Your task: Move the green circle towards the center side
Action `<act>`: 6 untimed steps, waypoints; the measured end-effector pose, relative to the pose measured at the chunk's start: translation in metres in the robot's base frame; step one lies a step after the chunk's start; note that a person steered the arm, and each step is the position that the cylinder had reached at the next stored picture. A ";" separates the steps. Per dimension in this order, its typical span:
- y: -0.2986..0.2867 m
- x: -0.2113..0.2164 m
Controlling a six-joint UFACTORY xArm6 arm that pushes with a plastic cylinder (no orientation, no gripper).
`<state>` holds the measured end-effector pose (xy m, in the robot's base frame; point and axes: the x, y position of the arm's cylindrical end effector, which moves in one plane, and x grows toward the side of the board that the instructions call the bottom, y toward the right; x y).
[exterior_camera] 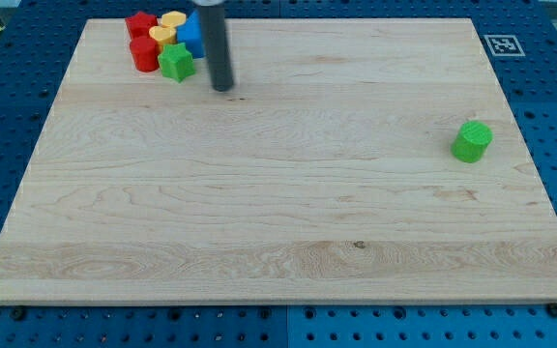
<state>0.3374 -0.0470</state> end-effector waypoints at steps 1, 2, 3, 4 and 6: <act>0.095 -0.009; 0.204 -0.010; 0.290 0.018; 0.349 0.062; 0.267 0.111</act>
